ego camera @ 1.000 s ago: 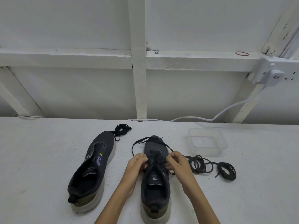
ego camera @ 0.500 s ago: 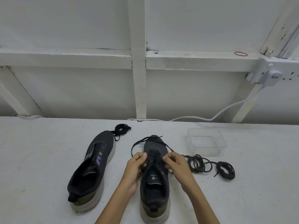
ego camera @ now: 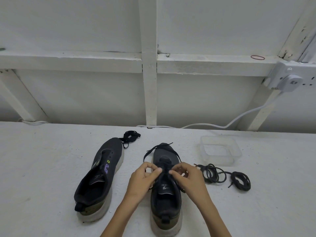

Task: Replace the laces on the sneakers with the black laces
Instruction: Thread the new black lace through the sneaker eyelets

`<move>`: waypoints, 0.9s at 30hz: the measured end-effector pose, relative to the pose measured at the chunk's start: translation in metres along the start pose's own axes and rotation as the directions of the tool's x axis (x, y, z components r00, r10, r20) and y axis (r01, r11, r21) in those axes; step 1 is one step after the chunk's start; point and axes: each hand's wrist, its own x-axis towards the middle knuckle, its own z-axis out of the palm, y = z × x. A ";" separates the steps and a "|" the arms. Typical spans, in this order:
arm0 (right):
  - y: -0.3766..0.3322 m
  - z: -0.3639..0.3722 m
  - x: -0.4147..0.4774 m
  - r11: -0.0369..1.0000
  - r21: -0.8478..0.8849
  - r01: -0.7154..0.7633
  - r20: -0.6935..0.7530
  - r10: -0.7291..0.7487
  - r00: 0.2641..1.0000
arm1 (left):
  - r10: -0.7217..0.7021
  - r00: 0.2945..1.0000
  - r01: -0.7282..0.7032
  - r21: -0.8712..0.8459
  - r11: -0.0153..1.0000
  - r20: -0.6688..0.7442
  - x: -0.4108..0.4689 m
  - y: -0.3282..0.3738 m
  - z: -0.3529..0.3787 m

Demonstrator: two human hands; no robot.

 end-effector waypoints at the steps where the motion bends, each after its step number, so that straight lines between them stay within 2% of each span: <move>1: -0.002 0.001 0.001 0.999 -0.032 0.010 -0.005 -0.010 1.000 | 0.020 1.000 -0.020 0.037 0.999 -0.005 0.002 0.000 0.000; 5: -0.006 0.004 0.006 0.991 -0.128 0.043 0.031 -0.040 0.999 | 0.080 0.997 -0.081 0.162 0.983 0.015 0.011 -0.001 0.001; 8: -0.006 0.003 0.006 0.993 -0.112 0.034 0.052 -0.029 0.998 | 0.105 0.994 -0.104 0.150 0.983 0.001 0.011 -0.004 0.003; 10: -0.004 0.005 0.003 0.999 -0.038 0.008 0.079 -0.005 0.997 | 0.100 0.995 -0.100 0.054 0.993 0.006 0.006 -0.006 0.005; 13: -0.002 0.010 -0.002 0.982 0.164 -0.097 0.096 0.082 0.992 | 0.023 1.000 -0.024 -0.178 0.984 -0.007 -0.005 -0.006 0.013; 16: -0.001 0.012 -0.004 0.905 0.340 -0.255 0.072 0.245 0.967 | -0.139 0.985 0.081 -0.429 0.900 -0.105 -0.009 -0.009 0.014; 18: 0.001 0.008 -0.006 0.858 0.416 -0.301 0.058 0.306 0.950 | -0.208 0.968 0.116 -0.493 0.862 -0.137 -0.008 -0.014 0.006; 20: 0.001 0.005 -0.007 0.854 0.431 -0.292 0.084 0.285 0.955 | -0.177 0.980 0.117 -0.454 0.883 -0.092 -0.008 -0.017 0.000; 23: -0.002 0.006 -0.006 0.886 0.380 -0.265 0.130 0.232 0.964 | -0.081 0.997 0.072 -0.304 0.950 -0.016 -0.008 -0.011 0.003; 27: -0.004 0.008 -0.002 0.924 0.323 -0.205 0.104 0.181 0.978 | -0.006 0.997 -0.007 -0.164 0.986 -0.076 0.002 -0.006 0.011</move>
